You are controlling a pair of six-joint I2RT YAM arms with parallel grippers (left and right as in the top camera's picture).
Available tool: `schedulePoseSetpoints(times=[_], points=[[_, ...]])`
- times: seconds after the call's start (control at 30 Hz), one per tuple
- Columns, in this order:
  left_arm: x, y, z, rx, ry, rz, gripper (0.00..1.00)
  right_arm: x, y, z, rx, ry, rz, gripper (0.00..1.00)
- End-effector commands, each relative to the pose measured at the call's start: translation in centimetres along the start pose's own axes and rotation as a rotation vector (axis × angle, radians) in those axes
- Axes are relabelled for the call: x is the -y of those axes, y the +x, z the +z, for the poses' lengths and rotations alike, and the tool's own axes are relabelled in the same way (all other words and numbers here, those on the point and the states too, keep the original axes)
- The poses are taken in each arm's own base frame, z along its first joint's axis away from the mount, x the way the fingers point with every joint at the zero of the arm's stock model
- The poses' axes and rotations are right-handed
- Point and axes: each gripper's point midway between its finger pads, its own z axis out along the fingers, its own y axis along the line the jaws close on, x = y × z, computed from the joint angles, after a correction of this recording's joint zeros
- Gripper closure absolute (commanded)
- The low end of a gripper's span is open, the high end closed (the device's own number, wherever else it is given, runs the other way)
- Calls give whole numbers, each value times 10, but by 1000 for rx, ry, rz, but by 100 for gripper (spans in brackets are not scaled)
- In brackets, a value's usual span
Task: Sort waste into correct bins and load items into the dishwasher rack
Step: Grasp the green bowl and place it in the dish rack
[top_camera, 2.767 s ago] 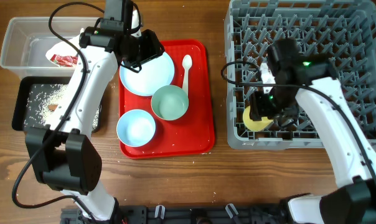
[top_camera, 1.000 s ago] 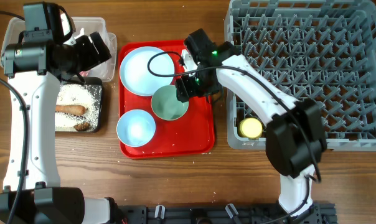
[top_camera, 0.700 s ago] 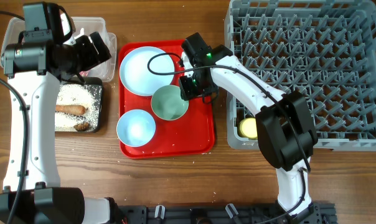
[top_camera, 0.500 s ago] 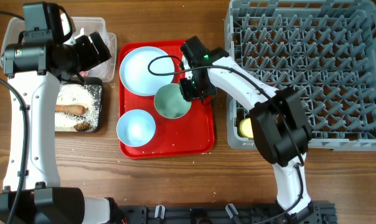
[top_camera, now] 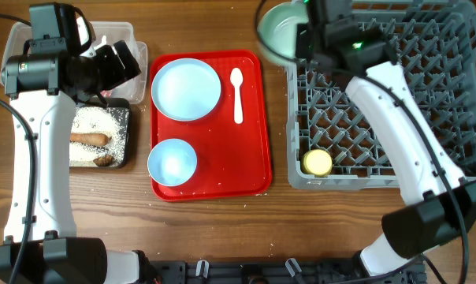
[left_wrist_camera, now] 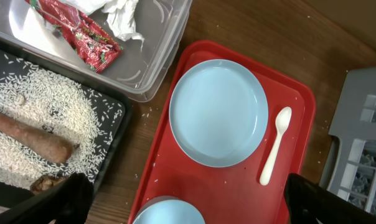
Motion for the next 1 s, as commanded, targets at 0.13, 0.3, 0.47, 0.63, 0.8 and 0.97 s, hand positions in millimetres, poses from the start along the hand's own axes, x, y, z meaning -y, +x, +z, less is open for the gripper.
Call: schedulePoseSetpoints(times=[0.13, 0.3, 0.47, 0.63, 0.8, 0.97], points=[[0, -2, -5, 16, -1, 6, 0, 71, -33, 61, 114, 563, -304, 96], [0, -2, -5, 15, -1, 6, 0, 69, 0, 102, -25, 749, -549, 96], [0, -2, -5, 16, -1, 6, 0, 34, 29, 113, -92, 647, -672, 96], [0, -2, -5, 16, -1, 6, 0, 7, 49, 108, -119, 571, -713, 52], [0, -2, -5, 16, -1, 6, 0, -7, 60, 100, -146, 551, -784, 2], [0, -2, -5, 16, -1, 6, 0, -36, 53, 80, -100, 324, -695, 0]])
